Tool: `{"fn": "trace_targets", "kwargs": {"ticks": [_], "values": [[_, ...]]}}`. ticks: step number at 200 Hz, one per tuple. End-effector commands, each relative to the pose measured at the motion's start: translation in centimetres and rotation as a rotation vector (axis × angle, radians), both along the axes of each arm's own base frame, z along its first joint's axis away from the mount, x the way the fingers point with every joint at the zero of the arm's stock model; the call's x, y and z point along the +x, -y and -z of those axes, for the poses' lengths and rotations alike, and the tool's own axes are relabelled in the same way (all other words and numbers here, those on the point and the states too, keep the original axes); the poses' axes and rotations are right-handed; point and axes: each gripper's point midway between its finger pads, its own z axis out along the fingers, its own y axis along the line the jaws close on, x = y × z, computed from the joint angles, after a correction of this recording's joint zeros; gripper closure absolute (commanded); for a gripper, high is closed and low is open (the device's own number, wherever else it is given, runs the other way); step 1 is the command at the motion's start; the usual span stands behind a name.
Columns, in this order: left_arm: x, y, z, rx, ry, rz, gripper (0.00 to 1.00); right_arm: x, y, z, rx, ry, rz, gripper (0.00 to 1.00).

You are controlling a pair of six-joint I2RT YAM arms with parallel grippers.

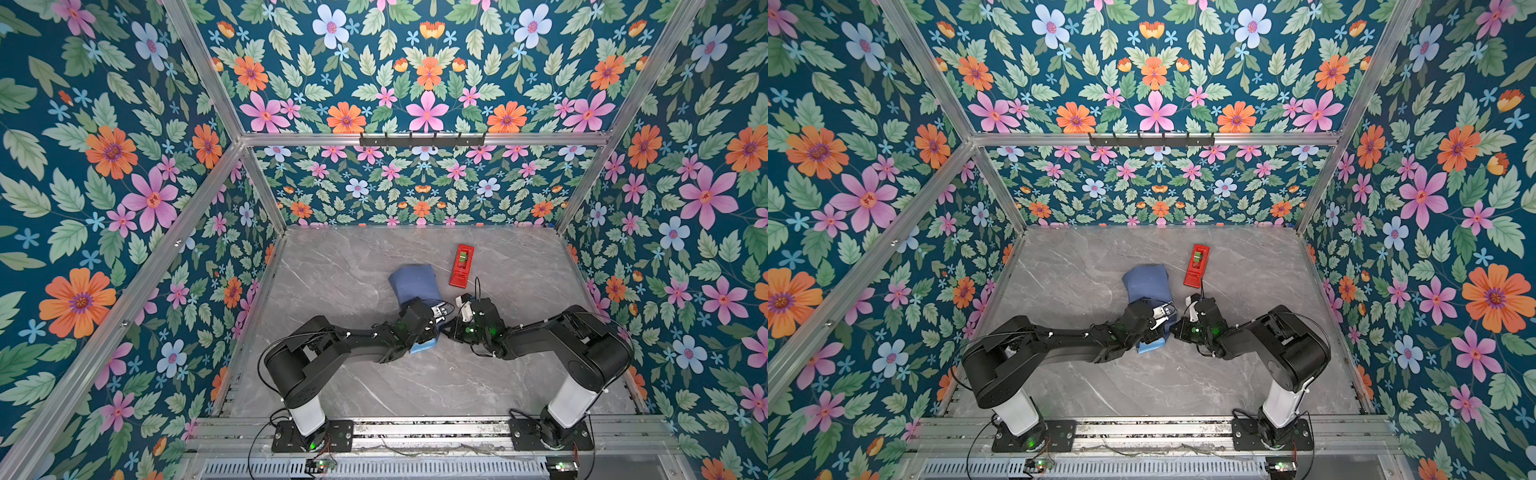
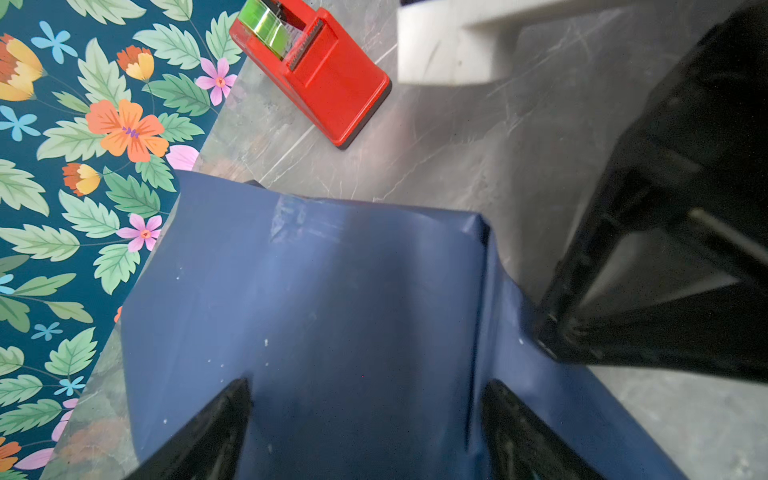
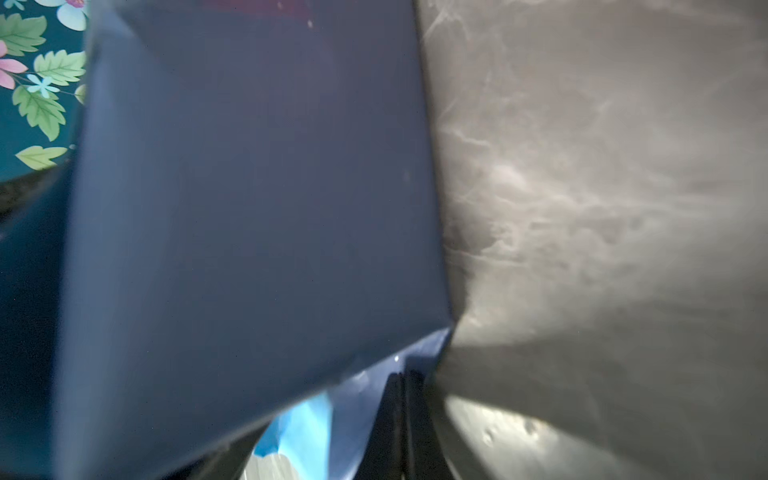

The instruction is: Wrap the gift box in paper

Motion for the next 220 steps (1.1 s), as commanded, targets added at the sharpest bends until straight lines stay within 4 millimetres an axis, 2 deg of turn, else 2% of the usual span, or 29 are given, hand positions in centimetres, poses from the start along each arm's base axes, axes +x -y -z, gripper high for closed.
{"fn": "trace_targets", "kwargs": {"ticks": [1, 61, 143, 220], "values": [[-1.2, -1.3, 2.4, 0.073, -0.087, -0.004, 0.12, -0.6, 0.5, 1.3, -0.022, -0.051, 0.016, 1.00], [-1.1, -1.2, 2.3, 0.072, -0.083, -0.005, 0.11, -2.3, 0.7, 1.6, -0.013, -0.082, 0.001, 1.00], [-1.1, -1.3, 2.5, 0.073, -0.087, -0.005, 0.11, -3.0, -0.5, 0.2, -0.019, -0.069, -0.053, 1.00], [-1.1, -1.4, 2.4, 0.075, -0.084, -0.006, 0.11, -4.6, -1.1, 0.6, -0.042, -0.107, -0.100, 1.00]]}}
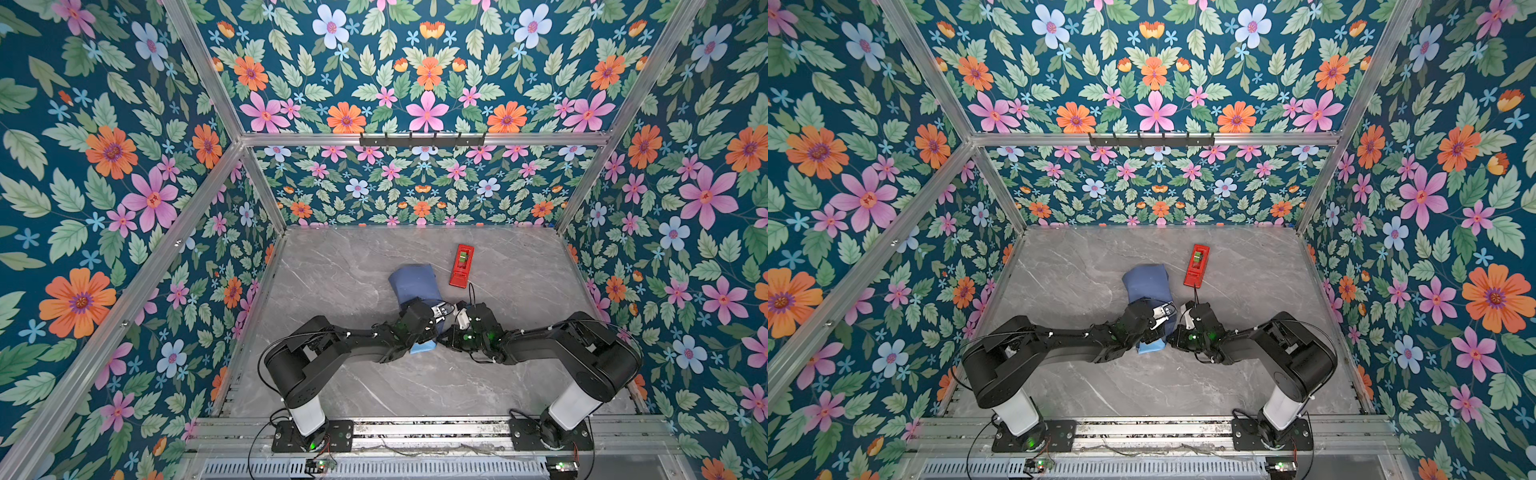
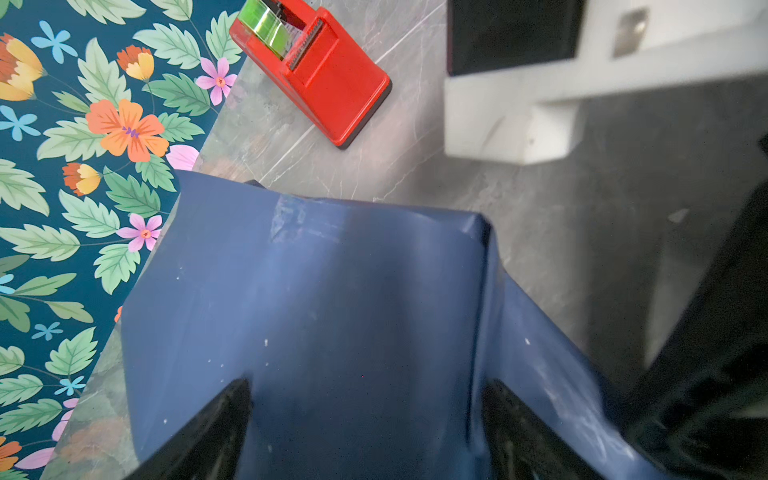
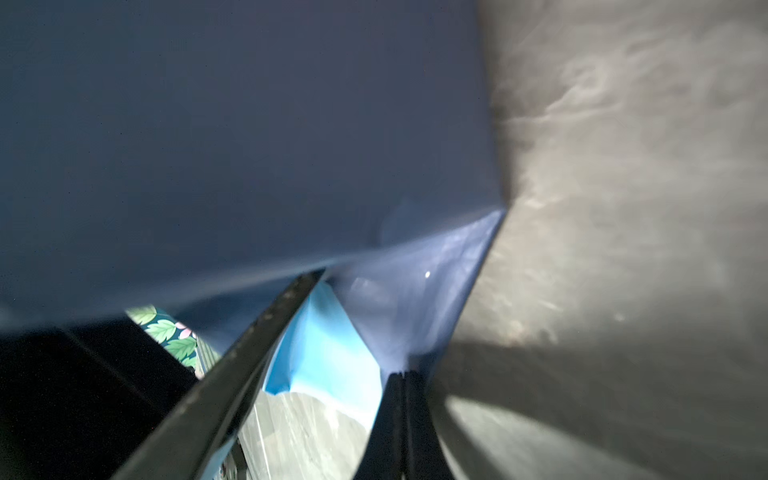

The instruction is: Wrap the gift box in paper

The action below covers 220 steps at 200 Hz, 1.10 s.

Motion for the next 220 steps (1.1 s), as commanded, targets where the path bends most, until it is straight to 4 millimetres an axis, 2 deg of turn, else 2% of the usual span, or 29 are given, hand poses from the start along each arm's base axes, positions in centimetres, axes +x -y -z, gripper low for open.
{"fn": "trace_targets", "kwargs": {"ticks": [1, 4, 6, 11, 69, 86, 118, 179, 184, 220], "values": [[-1.2, -1.4, 2.4, 0.075, -0.085, -0.006, 0.12, -0.8, 0.3, 0.7, -0.027, -0.029, -0.019, 1.00], [-1.2, -1.4, 2.4, 0.075, -0.084, -0.006, 0.11, -0.9, 0.3, 0.8, -0.030, -0.032, -0.019, 1.00], [-1.2, -1.4, 2.4, 0.076, -0.085, -0.006, 0.12, -0.7, 0.2, -0.1, -0.016, -0.011, -0.019, 1.00], [-1.2, -1.4, 2.4, 0.074, -0.085, -0.007, 0.11, -0.8, 0.1, -0.3, -0.013, -0.007, -0.021, 1.00], [-1.1, -1.3, 2.4, 0.072, -0.085, -0.008, 0.11, -1.9, -0.2, 0.1, -0.016, -0.020, -0.034, 1.00], [-1.1, -1.2, 2.3, 0.072, -0.085, -0.006, 0.11, -1.8, -0.4, -0.4, -0.003, -0.012, -0.034, 1.00], [-1.1, -1.3, 2.4, 0.073, -0.088, -0.007, 0.11, -0.7, -0.2, -1.8, 0.011, 0.022, -0.014, 1.00], [-1.1, -1.2, 2.4, 0.069, -0.090, -0.003, 0.11, 2.4, -0.2, -2.5, 0.060, 0.041, 0.039, 1.00], [-1.1, -1.2, 2.4, 0.070, -0.090, -0.004, 0.11, 2.3, -0.2, -1.4, 0.044, 0.016, 0.037, 1.00], [-1.1, -1.2, 2.3, 0.071, -0.088, -0.002, 0.11, 2.4, -0.3, -0.2, 0.038, -0.004, 0.035, 1.00]]}}
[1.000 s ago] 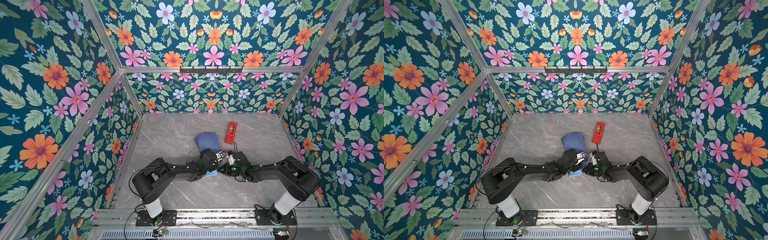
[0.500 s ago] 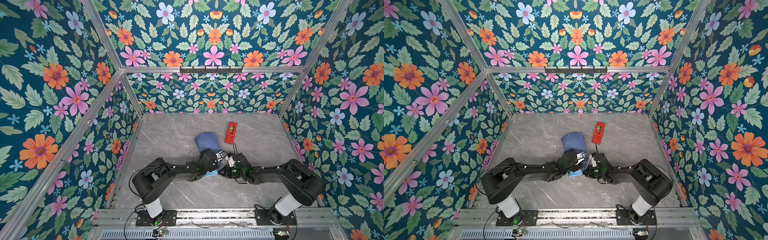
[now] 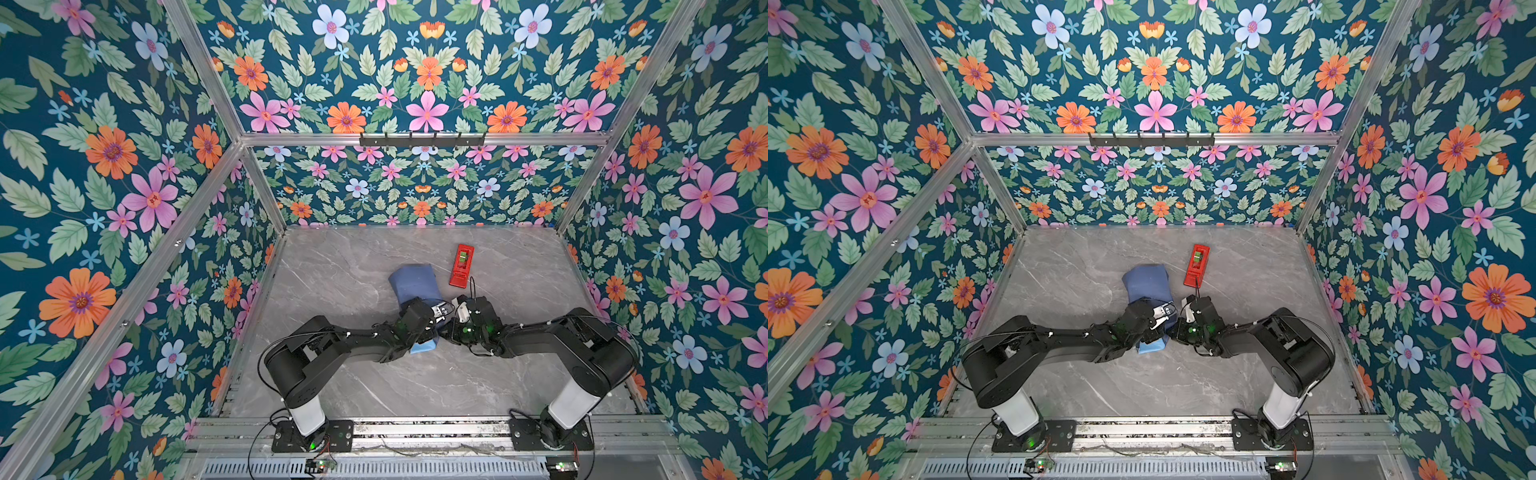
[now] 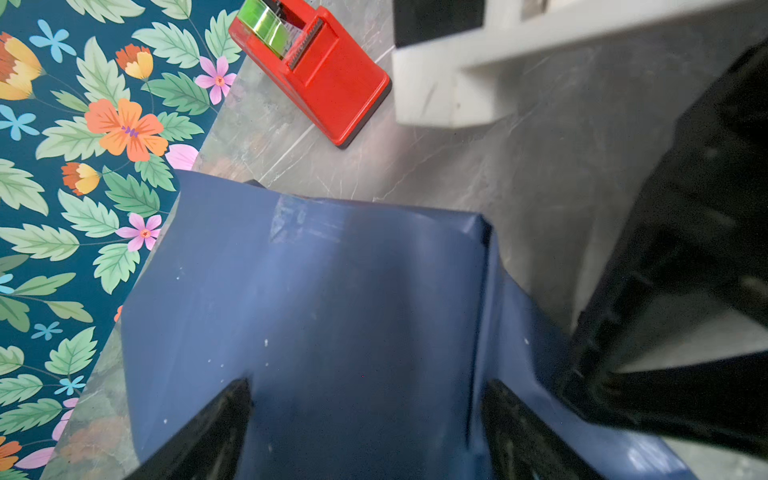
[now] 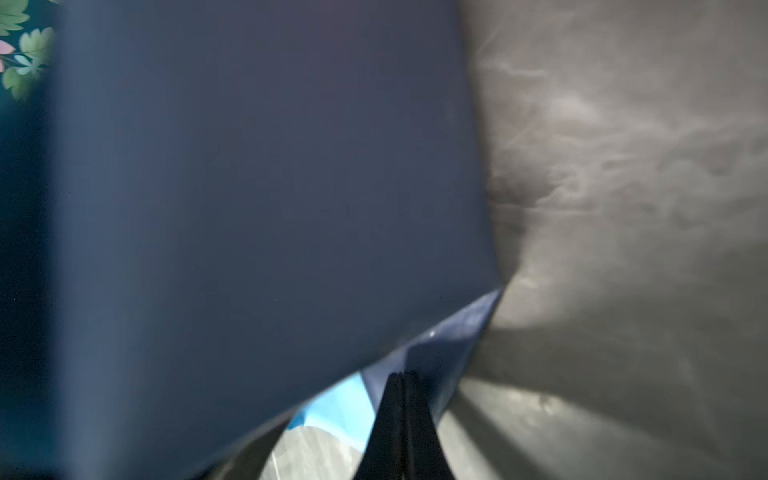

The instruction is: Wrap the gift box in paper

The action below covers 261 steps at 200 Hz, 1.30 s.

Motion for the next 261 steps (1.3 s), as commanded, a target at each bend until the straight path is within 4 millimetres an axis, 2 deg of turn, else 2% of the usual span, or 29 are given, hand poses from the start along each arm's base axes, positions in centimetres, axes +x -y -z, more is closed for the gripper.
{"fn": "trace_targets", "kwargs": {"ticks": [1, 64, 110, 176, 182, 217, 236, 261], "values": [[-1.1, -1.2, 2.3, 0.070, -0.086, -0.002, 0.11, 0.1, -0.3, 0.1, 0.019, 0.000, -0.005, 1.00], [-1.1, -1.3, 2.3, 0.073, -0.085, -0.003, 0.11, -2.2, 0.6, 1.6, 0.015, -0.048, -0.003, 1.00], [-1.1, -1.2, 2.3, 0.071, -0.082, -0.005, 0.11, -3.9, 0.3, 2.2, -0.001, -0.070, -0.024, 1.00], [-1.0, -1.2, 2.5, 0.069, -0.083, -0.008, 0.11, -5.2, 0.2, 1.9, -0.008, -0.073, -0.030, 1.00], [-0.9, -1.2, 2.5, 0.068, -0.083, -0.010, 0.11, -4.9, -0.1, 0.6, 0.018, -0.043, -0.035, 1.00], [-0.9, -0.8, 2.2, 0.055, -0.090, -0.011, 0.10, -4.5, -0.2, -1.8, 0.043, 0.004, -0.044, 1.00], [-0.9, -0.5, 1.8, 0.041, -0.100, -0.009, 0.08, -4.0, 1.2, -2.5, 0.041, 0.016, -0.018, 1.00], [-0.9, 0.1, 0.7, 0.000, -0.103, -0.005, 0.05, -2.8, 4.2, -3.4, 0.029, 0.040, 0.043, 1.00]]}}
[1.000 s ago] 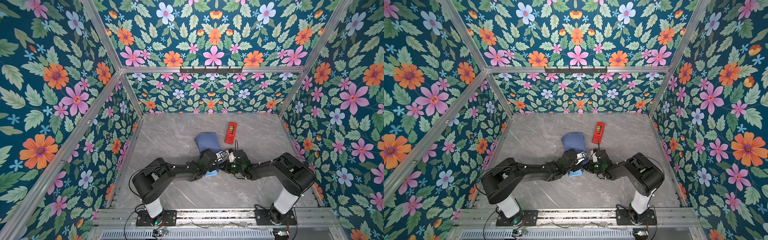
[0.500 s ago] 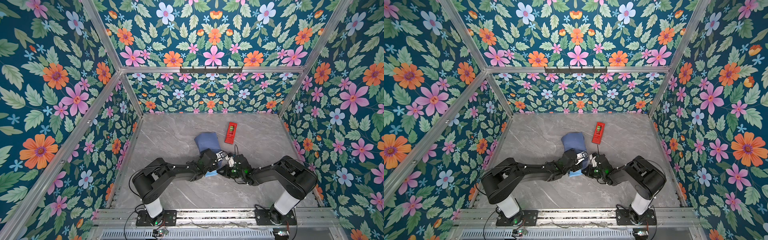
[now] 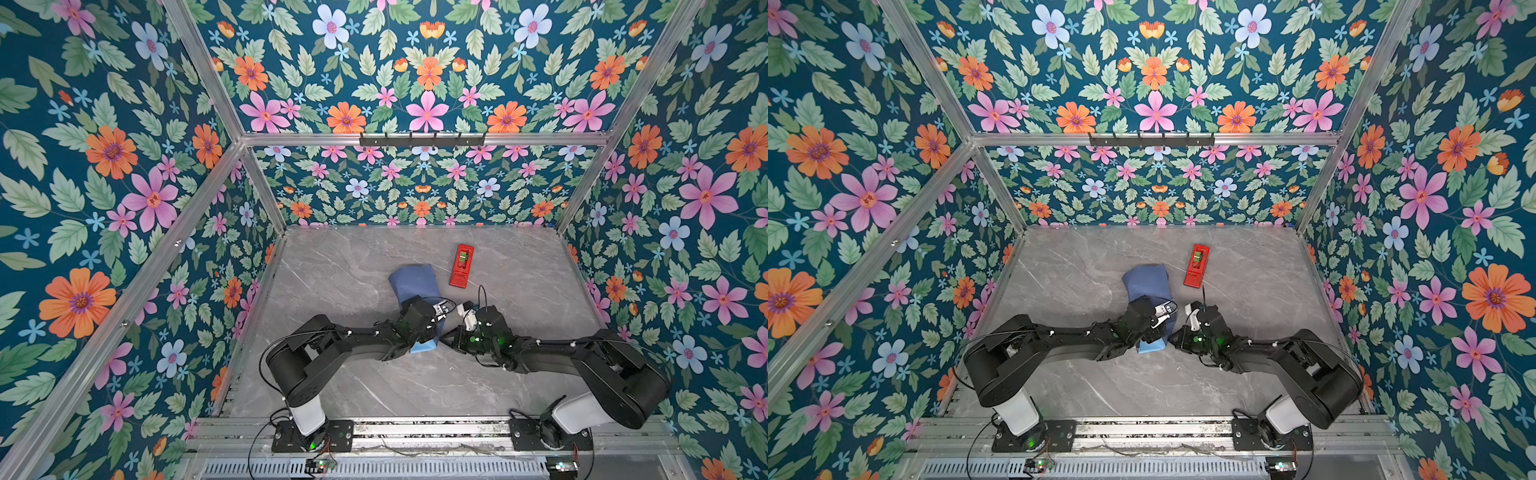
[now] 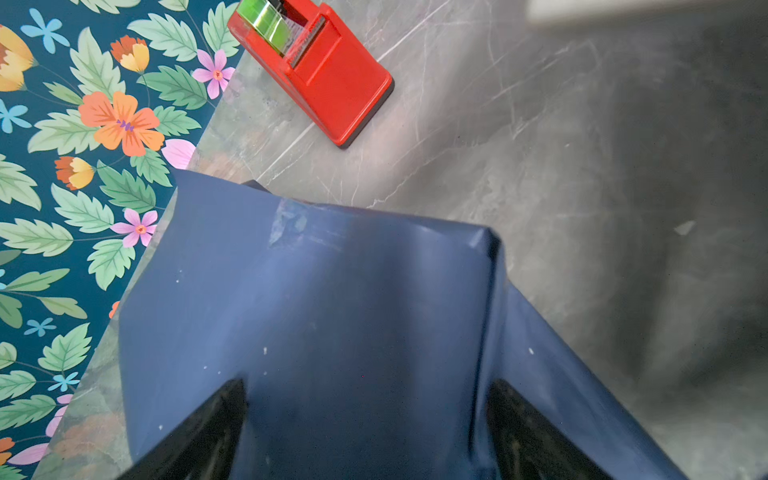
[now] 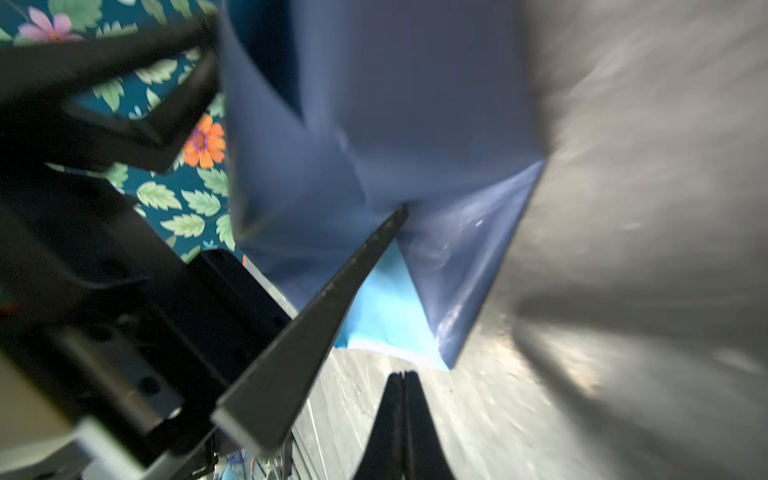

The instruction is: Wrap the gift box in paper

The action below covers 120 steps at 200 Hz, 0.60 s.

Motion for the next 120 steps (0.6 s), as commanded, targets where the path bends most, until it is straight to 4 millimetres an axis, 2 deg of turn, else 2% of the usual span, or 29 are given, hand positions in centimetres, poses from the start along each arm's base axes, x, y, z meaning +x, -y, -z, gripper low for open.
{"fn": "trace_targets", "kwargs": {"ticks": [1, 11, 35, 51, 76, 94, 100, 111, 120], "values": [[-1.1, -0.3, 0.8, 0.006, -0.079, 0.006, 0.04, 0.1, 2.3, 0.0, -0.037, -0.002, 0.019, 1.00], [-1.2, 0.0, 0.3, -0.013, -0.085, 0.010, 0.01, 0.7, 3.4, -0.7, -0.042, 0.012, 0.041, 1.00], [-1.5, 0.5, -1.2, -0.065, -0.095, 0.018, 0.00, 2.3, 5.7, -2.8, -0.062, 0.063, 0.092, 1.00], [-1.8, 0.6, -2.3, -0.101, -0.098, 0.020, 0.00, 3.5, 6.7, -4.4, -0.065, 0.099, 0.117, 0.93], [-2.5, 0.1, -4.5, -0.197, -0.107, 0.002, 0.00, 5.3, 6.3, -6.7, -0.082, 0.165, 0.111, 0.78], [-2.5, -1.6, -6.6, -0.308, -0.102, -0.083, 0.00, 7.0, 5.4, -7.9, -0.053, 0.193, 0.107, 0.68], [-2.2, -2.5, -7.2, -0.361, -0.113, -0.128, 0.00, 7.6, 4.9, -8.3, -0.044, 0.200, 0.101, 0.59], [-1.3, -4.5, -8.0, -0.477, -0.163, -0.233, 0.02, 8.7, 3.8, -8.5, -0.043, 0.204, 0.085, 0.48], [-0.3, -6.6, -8.1, -0.596, -0.240, -0.348, 0.04, 9.5, 2.8, -8.5, -0.048, 0.204, 0.074, 0.45]]}}
